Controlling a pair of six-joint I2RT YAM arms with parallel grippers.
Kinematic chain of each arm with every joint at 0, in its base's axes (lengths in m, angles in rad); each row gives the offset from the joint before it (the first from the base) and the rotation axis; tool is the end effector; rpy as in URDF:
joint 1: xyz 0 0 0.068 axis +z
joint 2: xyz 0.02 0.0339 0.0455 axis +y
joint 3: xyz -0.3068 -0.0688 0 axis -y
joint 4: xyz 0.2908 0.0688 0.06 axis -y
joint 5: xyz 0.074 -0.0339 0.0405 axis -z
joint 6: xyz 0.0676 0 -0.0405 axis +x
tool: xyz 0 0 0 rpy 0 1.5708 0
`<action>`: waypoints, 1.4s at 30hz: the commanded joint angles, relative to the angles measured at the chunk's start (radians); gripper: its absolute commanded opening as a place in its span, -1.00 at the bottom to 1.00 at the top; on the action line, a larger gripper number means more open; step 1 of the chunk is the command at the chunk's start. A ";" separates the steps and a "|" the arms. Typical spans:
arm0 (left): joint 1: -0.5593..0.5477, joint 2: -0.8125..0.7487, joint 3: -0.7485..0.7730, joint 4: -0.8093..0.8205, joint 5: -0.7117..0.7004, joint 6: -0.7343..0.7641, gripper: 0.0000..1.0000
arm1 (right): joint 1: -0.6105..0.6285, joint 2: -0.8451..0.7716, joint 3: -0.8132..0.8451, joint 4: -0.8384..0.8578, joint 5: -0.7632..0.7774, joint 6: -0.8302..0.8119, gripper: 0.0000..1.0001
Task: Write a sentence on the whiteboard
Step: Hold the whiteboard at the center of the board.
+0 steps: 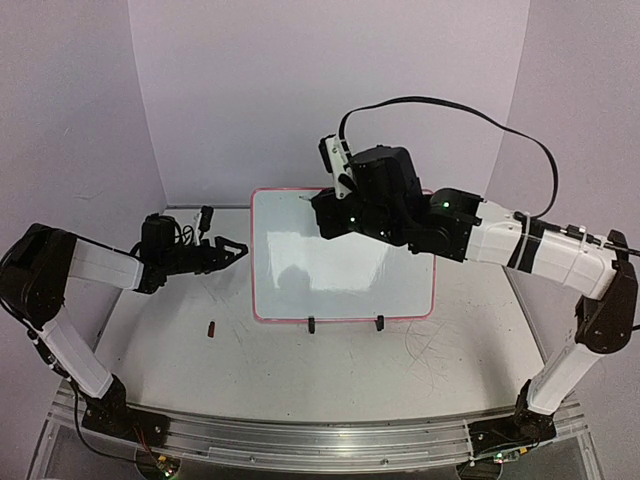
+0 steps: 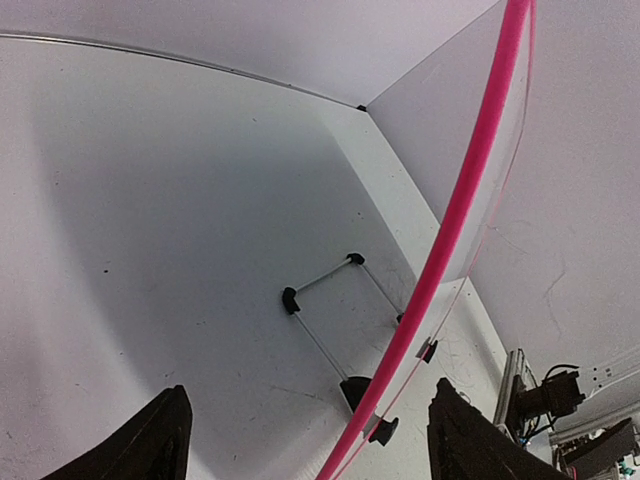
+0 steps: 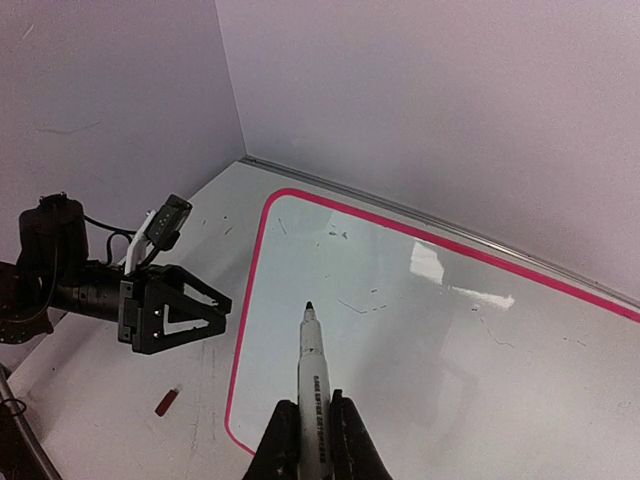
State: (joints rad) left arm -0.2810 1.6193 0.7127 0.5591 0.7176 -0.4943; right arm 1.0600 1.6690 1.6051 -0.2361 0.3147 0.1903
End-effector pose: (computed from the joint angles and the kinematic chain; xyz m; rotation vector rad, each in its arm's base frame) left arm 0.3517 -0.1478 0.1854 0.3023 1.9926 -1.1935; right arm 0.2511 0.4052 0.4193 -0.5932 1.7998 0.5701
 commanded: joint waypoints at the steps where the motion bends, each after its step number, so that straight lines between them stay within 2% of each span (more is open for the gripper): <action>1: 0.003 0.028 0.035 0.172 0.138 -0.031 0.54 | 0.014 0.042 0.070 0.011 0.025 -0.011 -1.00; 7: -0.018 0.060 0.059 0.236 0.211 -0.046 0.34 | 0.019 0.124 0.132 0.007 0.039 -0.047 -1.00; 14: -0.031 0.116 0.111 0.241 0.215 -0.055 -0.03 | 0.021 0.198 0.203 0.006 0.067 -0.080 -1.00; 21: -0.033 0.146 0.140 0.250 0.250 -0.043 -0.50 | 0.021 0.226 0.228 0.012 0.073 -0.084 -1.00; 27: -0.036 0.168 0.140 0.254 0.267 -0.032 -0.74 | 0.021 0.250 0.245 0.017 0.096 -0.093 -1.00; 36: -0.056 0.172 0.129 0.255 0.260 0.037 -0.88 | 0.020 0.309 0.303 0.015 0.123 -0.108 -1.00; 42: -0.062 0.128 0.085 0.255 0.200 0.117 -0.94 | 0.021 0.342 0.334 0.014 0.131 -0.109 -1.00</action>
State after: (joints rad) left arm -0.3233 1.7874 0.8161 0.7924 0.9632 -0.4501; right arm 1.0771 1.9922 1.8791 -0.2411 0.4130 0.0972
